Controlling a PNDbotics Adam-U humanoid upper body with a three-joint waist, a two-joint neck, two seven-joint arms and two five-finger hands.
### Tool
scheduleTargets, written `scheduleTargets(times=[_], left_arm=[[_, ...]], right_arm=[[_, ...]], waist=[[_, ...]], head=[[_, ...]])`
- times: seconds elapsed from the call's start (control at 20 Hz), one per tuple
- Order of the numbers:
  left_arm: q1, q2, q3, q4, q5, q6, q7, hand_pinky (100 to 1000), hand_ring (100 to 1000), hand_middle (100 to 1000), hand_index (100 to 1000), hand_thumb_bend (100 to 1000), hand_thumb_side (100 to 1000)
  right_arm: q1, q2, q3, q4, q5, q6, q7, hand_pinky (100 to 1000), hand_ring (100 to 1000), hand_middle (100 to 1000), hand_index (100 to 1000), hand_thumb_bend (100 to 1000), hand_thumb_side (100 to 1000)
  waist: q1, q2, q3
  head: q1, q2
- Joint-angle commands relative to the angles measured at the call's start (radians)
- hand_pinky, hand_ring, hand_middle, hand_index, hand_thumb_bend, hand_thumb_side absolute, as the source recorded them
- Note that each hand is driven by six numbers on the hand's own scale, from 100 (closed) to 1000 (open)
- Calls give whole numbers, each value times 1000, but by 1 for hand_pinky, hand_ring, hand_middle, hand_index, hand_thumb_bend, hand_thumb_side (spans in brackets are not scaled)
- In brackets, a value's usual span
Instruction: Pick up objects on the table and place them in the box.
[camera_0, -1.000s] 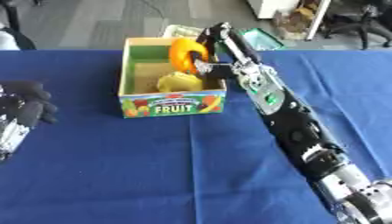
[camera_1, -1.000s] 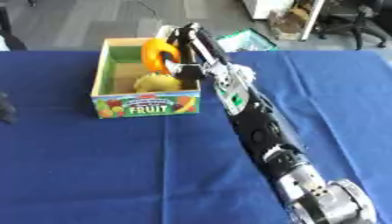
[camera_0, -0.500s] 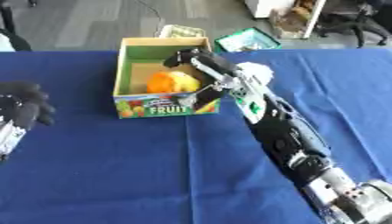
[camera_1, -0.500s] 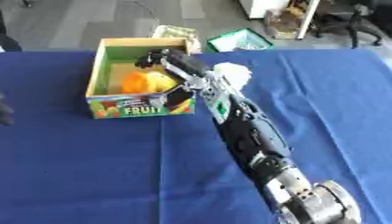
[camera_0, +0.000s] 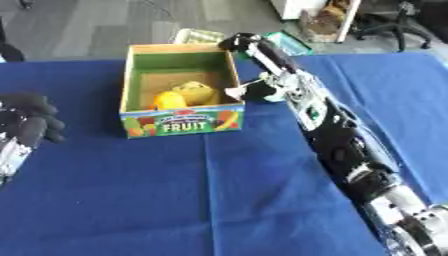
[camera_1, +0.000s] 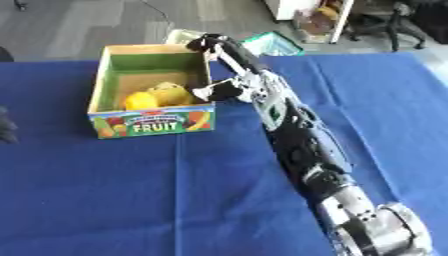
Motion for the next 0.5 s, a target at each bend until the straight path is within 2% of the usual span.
scheduleTargets(times=[0.05, 0.3, 0.5], left_arm=[[-7, 17, 7, -18, 4, 0, 4, 571, 615, 604, 725, 376, 368], [-3, 20, 10, -18, 1, -1, 7, 571, 616, 605, 725, 375, 369], [-3, 21, 11, -19, 0, -1, 9, 571, 616, 605, 725, 374, 370]], right_arm=[[-21, -73, -25, -12, -26, 40, -18, 773, 770, 721, 831, 423, 189], [4, -140, -52, 40, -10, 78, -44, 776, 773, 729, 834, 427, 212], [26, -173, -64, 92, 18, 91, -52, 804, 805, 770, 853, 448, 263]], waist=[[0, -22, -6], [-5, -21, -17], [-3, -19, -18]], head=[[7, -11], [19, -14], [22, -16]])
